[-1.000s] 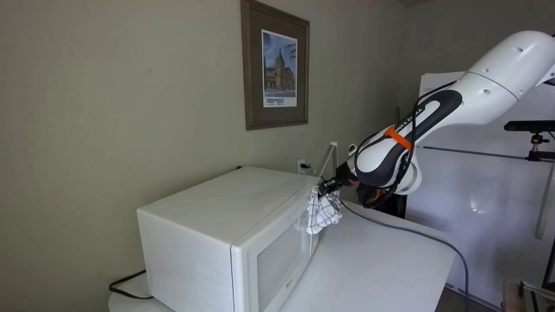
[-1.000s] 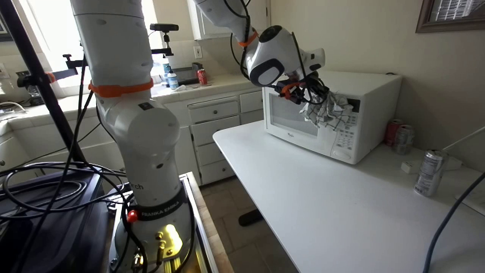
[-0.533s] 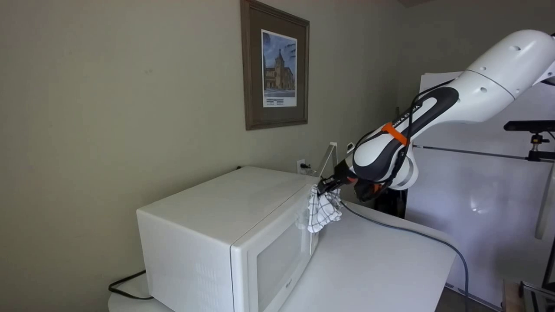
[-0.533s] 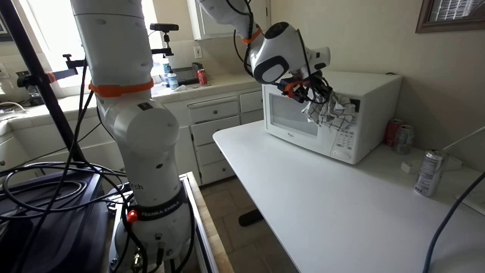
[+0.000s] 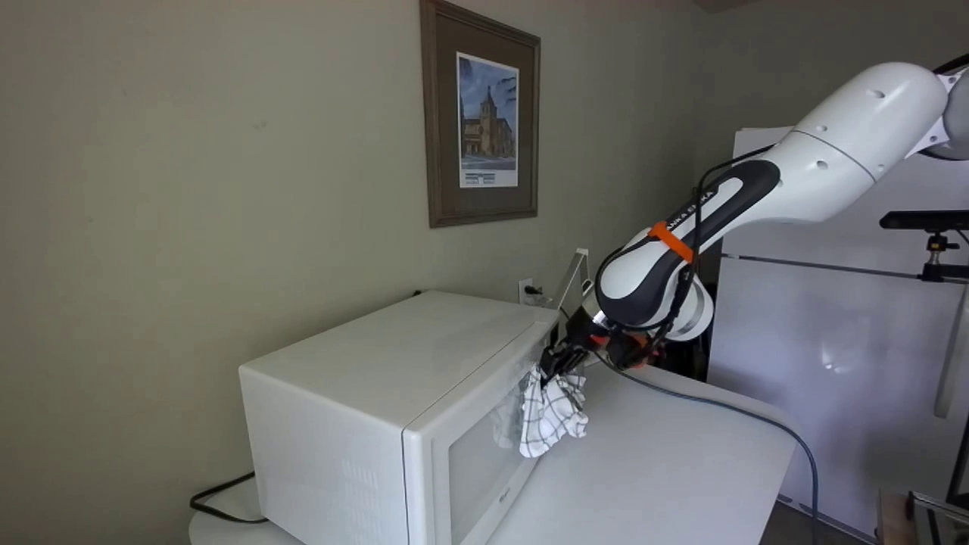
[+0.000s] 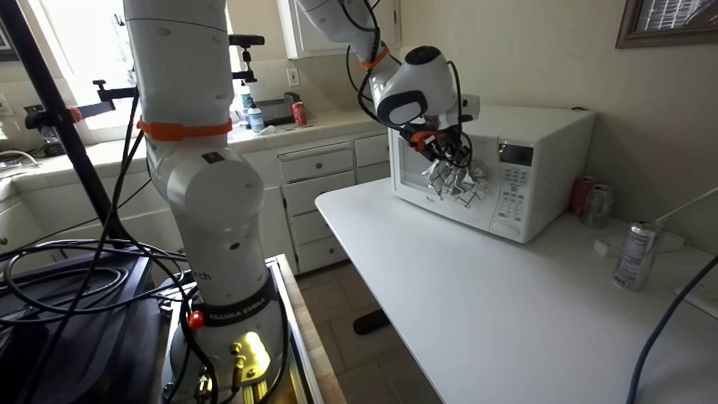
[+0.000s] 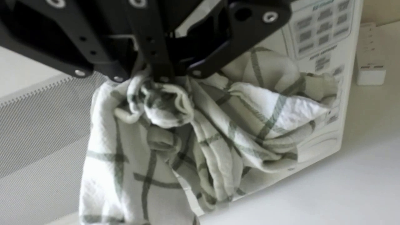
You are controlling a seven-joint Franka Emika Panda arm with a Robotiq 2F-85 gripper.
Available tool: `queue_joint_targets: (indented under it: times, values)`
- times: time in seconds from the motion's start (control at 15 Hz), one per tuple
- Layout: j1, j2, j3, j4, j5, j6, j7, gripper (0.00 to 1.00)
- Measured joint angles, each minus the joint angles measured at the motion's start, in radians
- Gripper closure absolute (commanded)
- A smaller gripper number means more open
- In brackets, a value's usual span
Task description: Wipe the microwave with the towel
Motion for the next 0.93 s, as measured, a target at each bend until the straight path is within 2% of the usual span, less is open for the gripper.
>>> queue_joint_targets:
  times: [0.4, 0.67, 0.93]
  values:
    - [-0.031, 0.178, 0.035, 0.081, 0.089, -0.029, -0.039, 0.97]
    - [-0.064, 0.287, 0.037, 0.137, 0.098, -0.029, -0.041, 0.97]
    - [-0.089, 0.343, 0.038, 0.171, 0.1, -0.029, -0.04, 0.97]
